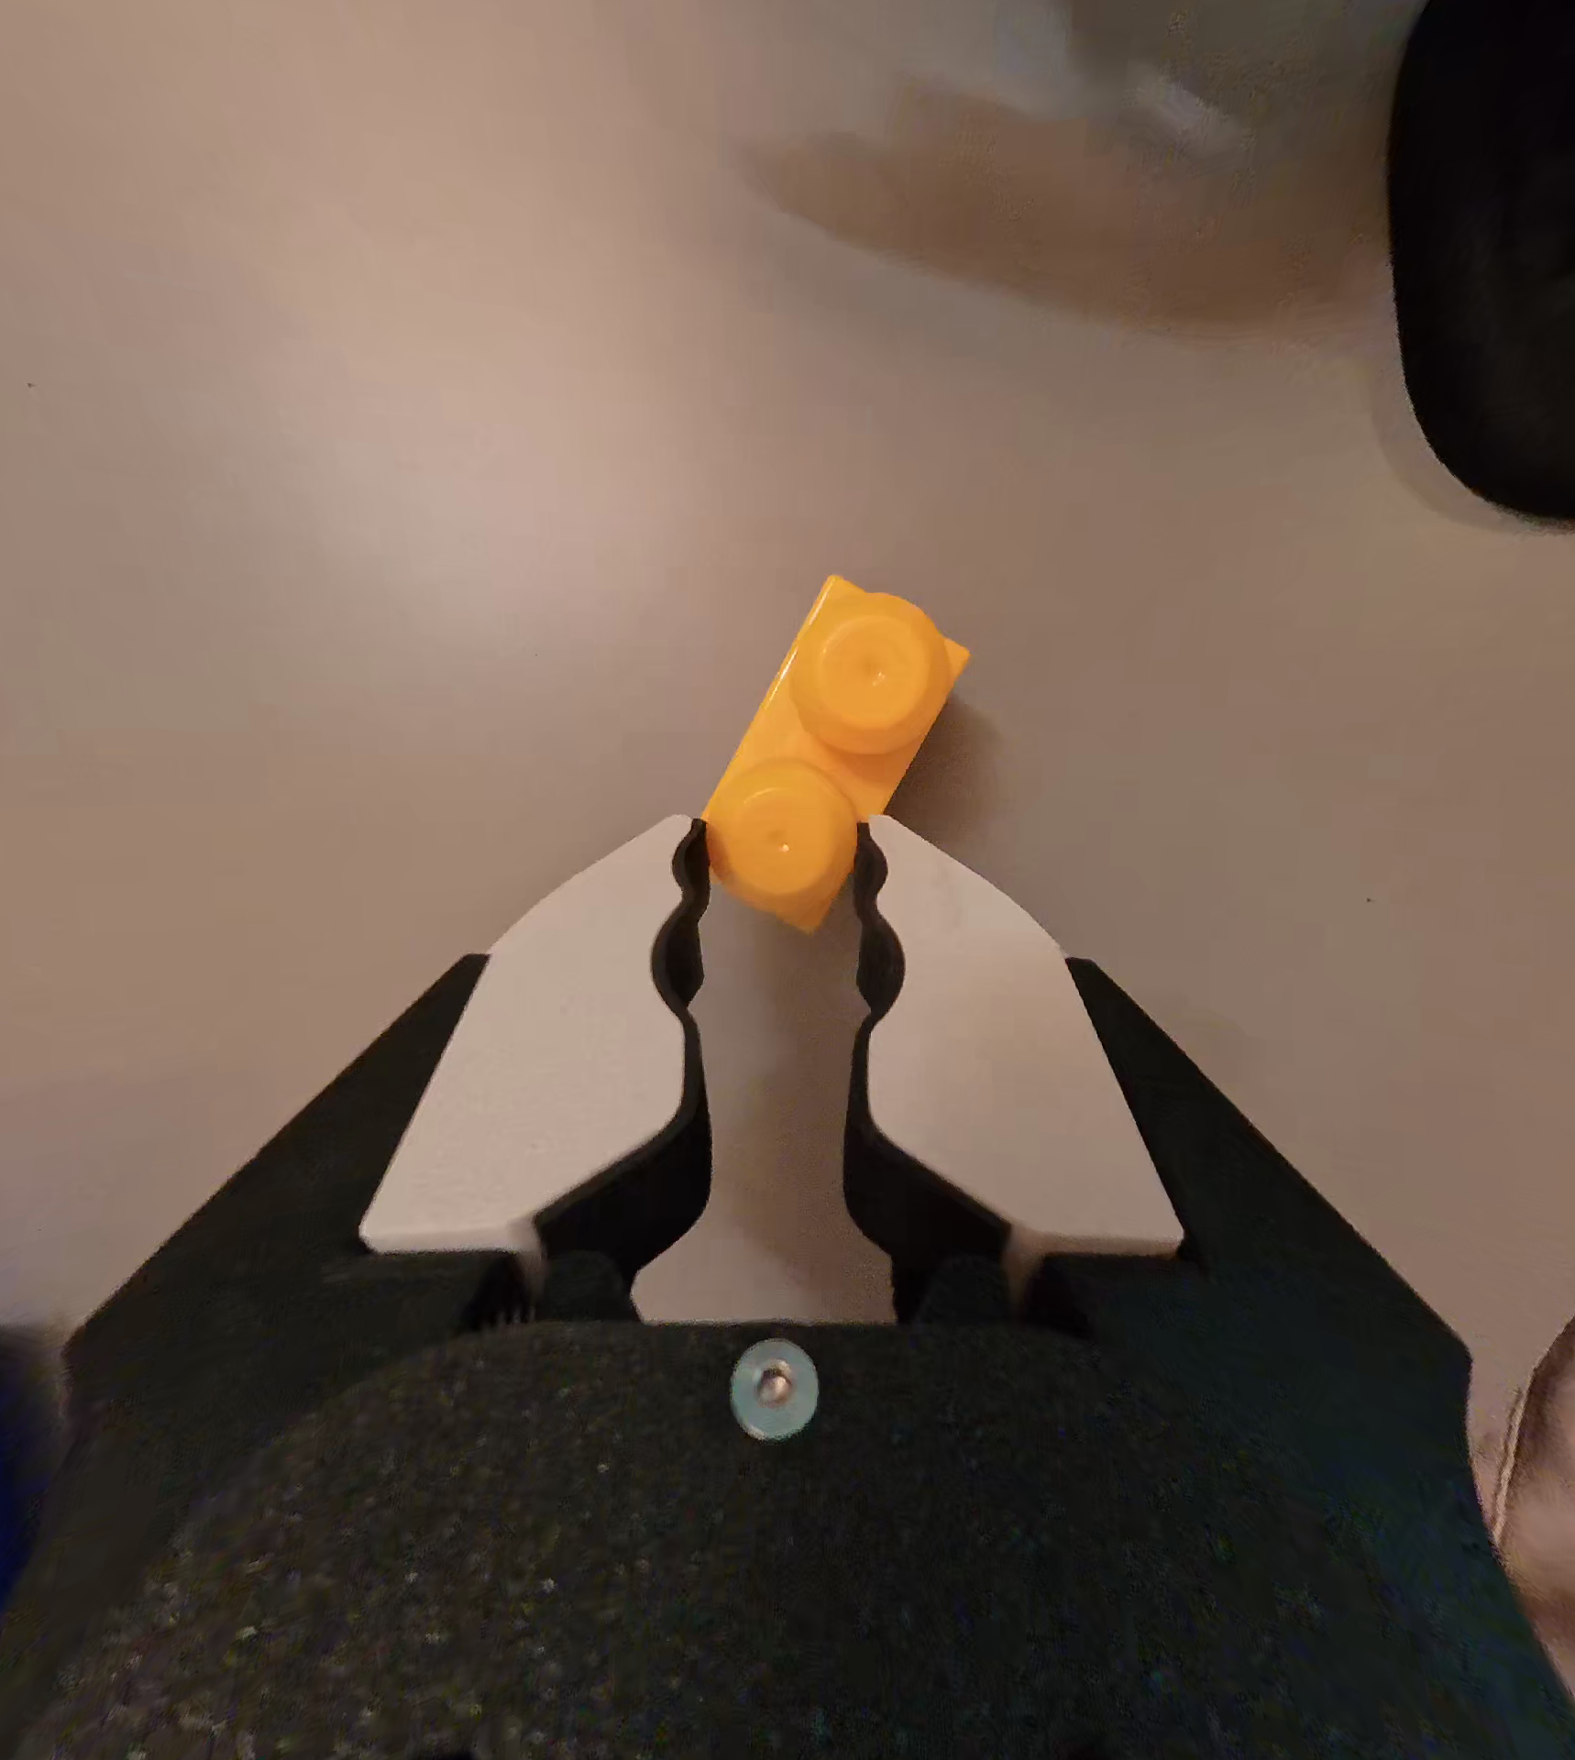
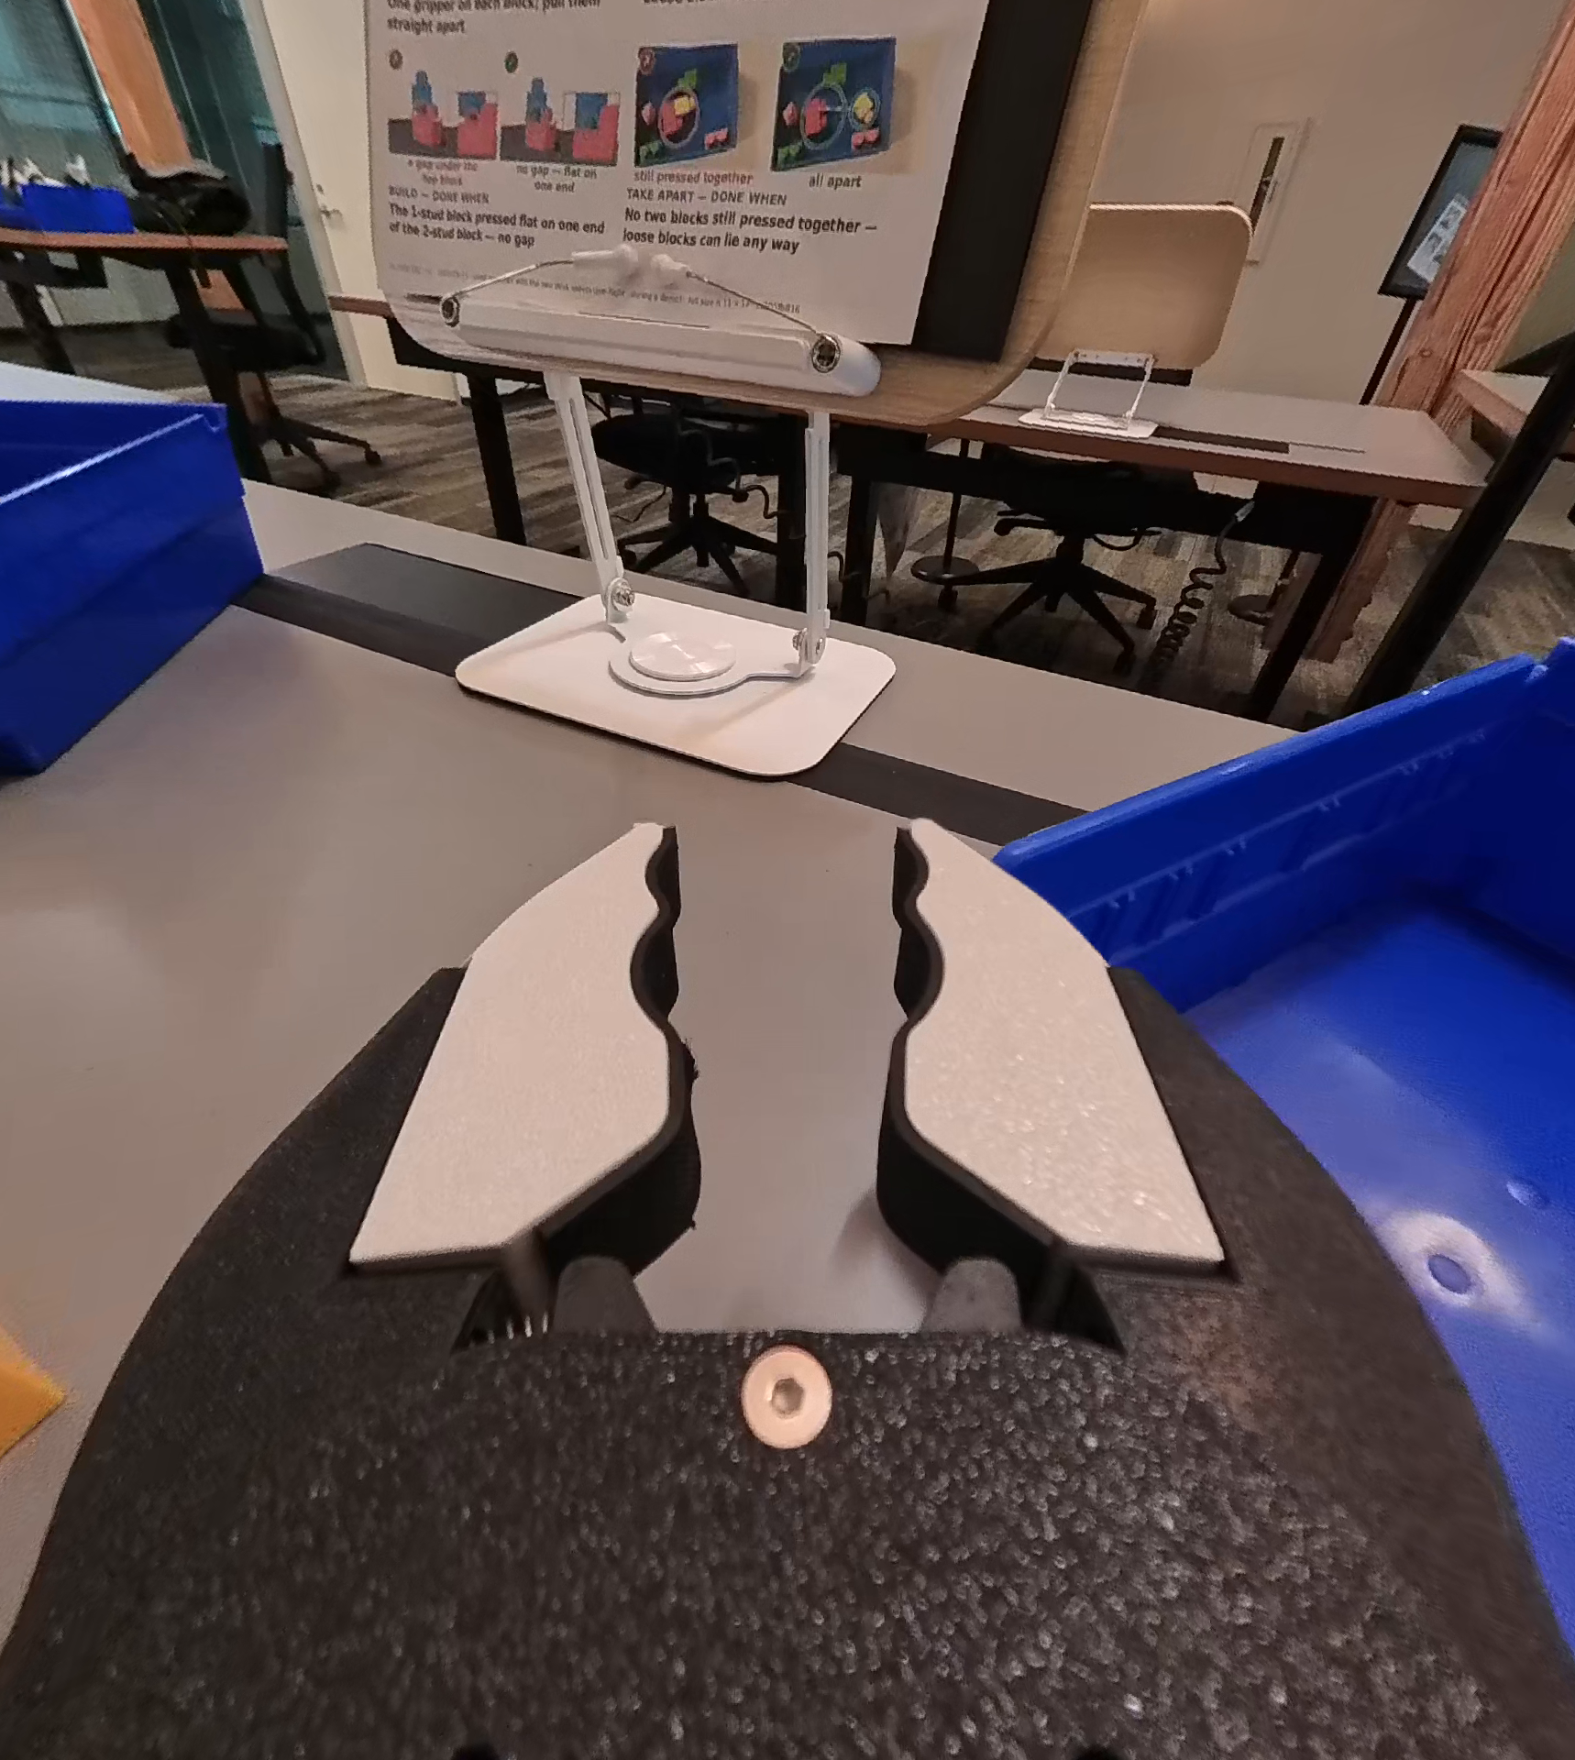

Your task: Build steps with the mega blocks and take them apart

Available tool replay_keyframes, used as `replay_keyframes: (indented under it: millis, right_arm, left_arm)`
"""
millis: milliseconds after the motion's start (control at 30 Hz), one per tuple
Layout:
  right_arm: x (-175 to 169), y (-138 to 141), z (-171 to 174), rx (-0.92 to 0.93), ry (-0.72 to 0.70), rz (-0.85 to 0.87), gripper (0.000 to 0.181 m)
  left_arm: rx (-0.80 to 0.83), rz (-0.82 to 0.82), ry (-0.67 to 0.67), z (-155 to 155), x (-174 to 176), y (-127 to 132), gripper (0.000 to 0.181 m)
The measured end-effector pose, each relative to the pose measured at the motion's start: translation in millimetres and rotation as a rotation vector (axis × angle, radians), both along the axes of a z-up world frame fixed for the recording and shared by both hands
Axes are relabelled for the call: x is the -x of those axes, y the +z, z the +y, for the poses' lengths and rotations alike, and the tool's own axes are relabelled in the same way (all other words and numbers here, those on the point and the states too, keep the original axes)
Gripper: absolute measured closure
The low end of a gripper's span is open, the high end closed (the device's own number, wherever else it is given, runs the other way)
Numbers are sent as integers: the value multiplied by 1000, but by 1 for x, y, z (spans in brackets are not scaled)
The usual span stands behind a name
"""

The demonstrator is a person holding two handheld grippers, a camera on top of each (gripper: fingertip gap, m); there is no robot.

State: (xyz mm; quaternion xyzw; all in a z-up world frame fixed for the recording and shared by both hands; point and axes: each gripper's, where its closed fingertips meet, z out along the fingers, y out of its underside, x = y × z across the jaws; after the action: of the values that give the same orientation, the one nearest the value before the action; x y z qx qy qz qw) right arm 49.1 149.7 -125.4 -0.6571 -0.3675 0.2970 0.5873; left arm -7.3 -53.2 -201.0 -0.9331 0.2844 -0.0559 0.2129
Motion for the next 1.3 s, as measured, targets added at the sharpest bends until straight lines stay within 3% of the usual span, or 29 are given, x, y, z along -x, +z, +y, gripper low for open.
replay_keyframes:
  millis: [133,267,367,467,567,667,967,1300]
  right_arm:
    - [0,1,-1,-2,1,1,138]
    - [-2,4,-1,-6,-1,8,138]
    - [-3,4,0,1,-2,13,139]
    - [-1,2,-2,9,9,9,139]
    - [4,-2,-6,12,24,-8,139]
    - [6,-4,-8,7,36,-21,140]
    - [5,-8,-10,5,49,-27,142]
    - [6,-11,-9,24,64,-24,142]
  left_arm:
    - [-35,-16,20,-2,2,7,143]
    - [-205,-67,88,-4,36,52,142]
    - [-310,29,264,-15,122,86,145]
    - [-269,147,447,-43,223,97,147]
    - [-140,220,524,-72,301,92,148]
    - [22,265,497,-94,347,77,149]
    - [400,319,340,-111,382,31,143]
    - [476,345,193,-104,386,12,149]
